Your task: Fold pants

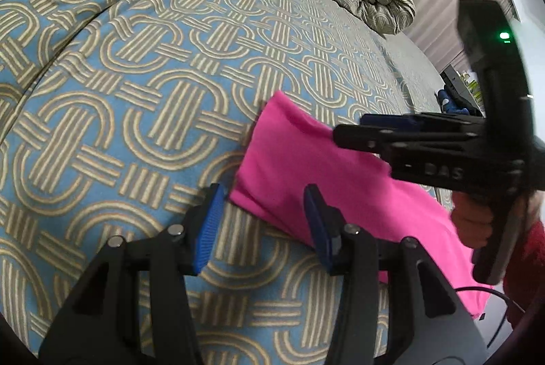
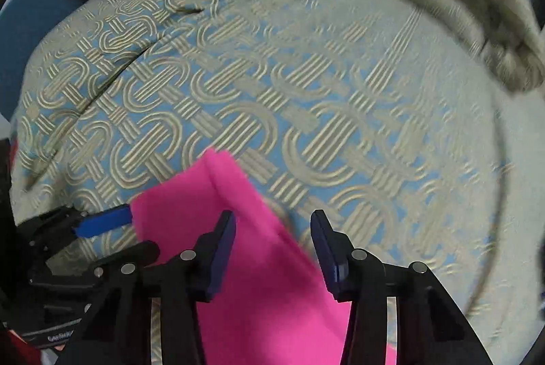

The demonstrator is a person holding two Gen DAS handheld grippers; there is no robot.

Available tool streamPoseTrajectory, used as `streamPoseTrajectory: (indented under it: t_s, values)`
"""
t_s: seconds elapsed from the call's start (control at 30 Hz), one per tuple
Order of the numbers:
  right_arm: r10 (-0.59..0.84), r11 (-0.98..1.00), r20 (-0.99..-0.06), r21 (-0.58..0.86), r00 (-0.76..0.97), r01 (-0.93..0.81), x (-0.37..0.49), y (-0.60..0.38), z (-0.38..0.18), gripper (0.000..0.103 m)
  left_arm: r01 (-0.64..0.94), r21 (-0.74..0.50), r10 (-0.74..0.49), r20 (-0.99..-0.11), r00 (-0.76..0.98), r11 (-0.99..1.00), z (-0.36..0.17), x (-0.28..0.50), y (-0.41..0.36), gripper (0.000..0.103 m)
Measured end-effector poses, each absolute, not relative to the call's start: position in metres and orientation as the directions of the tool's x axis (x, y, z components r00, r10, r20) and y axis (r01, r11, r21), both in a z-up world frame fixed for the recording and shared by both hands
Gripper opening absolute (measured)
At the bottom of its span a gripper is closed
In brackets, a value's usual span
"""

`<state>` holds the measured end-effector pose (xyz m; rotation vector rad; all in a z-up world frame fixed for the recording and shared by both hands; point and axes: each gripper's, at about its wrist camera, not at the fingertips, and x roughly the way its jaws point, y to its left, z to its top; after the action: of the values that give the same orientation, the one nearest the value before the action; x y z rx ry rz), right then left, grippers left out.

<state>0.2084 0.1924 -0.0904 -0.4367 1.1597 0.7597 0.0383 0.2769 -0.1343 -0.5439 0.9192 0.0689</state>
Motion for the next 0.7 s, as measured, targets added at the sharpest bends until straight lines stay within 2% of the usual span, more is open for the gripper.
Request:
streamPoseTrajectory:
  t_s: [0.07, 0.13, 0.17, 0.23, 0.27, 0.3, 0.33, 0.37, 0.4, 0.43, 0.53, 0.7]
  values:
    - [0.335, 0.656, -0.927, 0.099, 0.17, -0.749, 0.211, 0.192, -0.094, 0.047, -0.278, -0.453, -0.207, -0.763, 0.612, 0.847, -0.135, 0.035, 0.278, 0.051]
    - [0.344, 0.63, -0.928, 0.116, 0.142, -0.768, 0.212, 0.196, -0.099, 0.056, -0.271, -0.489, -0.243, -0.751, 0.614, 0.829, -0.137, 0.035, 0.279, 0.054]
    - [0.345, 0.614, -0.93, 0.12, 0.128, -0.78, 0.214, 0.199, -0.102, 0.063, -0.273, -0.496, -0.248, -0.75, 0.614, 0.825, -0.139, 0.037, 0.28, 0.054]
    - [0.332, 0.598, -0.936, 0.11, 0.12, -0.794, 0.217, 0.208, -0.109, 0.065, -0.275, -0.517, -0.26, -0.738, 0.623, 0.81, -0.14, 0.042, 0.282, 0.051]
    - [0.327, 0.589, -0.939, 0.113, 0.107, -0.8, 0.218, 0.213, -0.112, 0.065, -0.27, -0.527, -0.266, -0.729, 0.631, 0.806, -0.14, 0.044, 0.282, 0.044]
    - [0.334, 0.576, -0.937, 0.12, 0.099, -0.809, 0.218, 0.217, -0.115, 0.065, -0.267, -0.543, -0.279, -0.721, 0.634, 0.797, -0.142, 0.047, 0.284, 0.019]
    - [0.344, 0.565, -0.934, 0.125, 0.095, -0.816, 0.218, 0.22, -0.115, 0.066, -0.278, -0.562, -0.299, -0.723, 0.622, 0.779, -0.147, 0.051, 0.286, 0.01]
    - [0.35, 0.554, -0.933, 0.134, 0.084, -0.821, 0.218, 0.224, -0.114, 0.059, -0.292, -0.576, -0.307, -0.721, 0.621, 0.764, -0.149, 0.053, 0.288, 0.01]
    - [0.372, 0.533, -0.927, 0.168, 0.052, -0.83, 0.217, 0.227, -0.113, 0.024, -0.3, -0.599, -0.31, -0.704, 0.639, 0.742, -0.15, 0.052, 0.29, 0.009]
    - [0.389, 0.514, -0.921, 0.219, -0.001, -0.829, 0.217, 0.23, -0.111, 0.008, -0.299, -0.597, -0.298, -0.698, 0.651, 0.744, -0.146, 0.05, 0.289, 0.009]
    - [0.42, 0.488, -0.907, 0.198, 0.029, -0.85, 0.21, 0.234, -0.092, 0.007, -0.274, -0.573, -0.248, -0.669, 0.701, 0.772, -0.123, 0.038, 0.284, 0.009]
    - [0.528, 0.462, -0.849, 0.296, -0.01, -0.836, 0.214, 0.232, -0.062, 0.007, -0.263, -0.49, -0.147, -0.649, 0.746, 0.831, -0.08, 0.02, 0.283, 0.009]
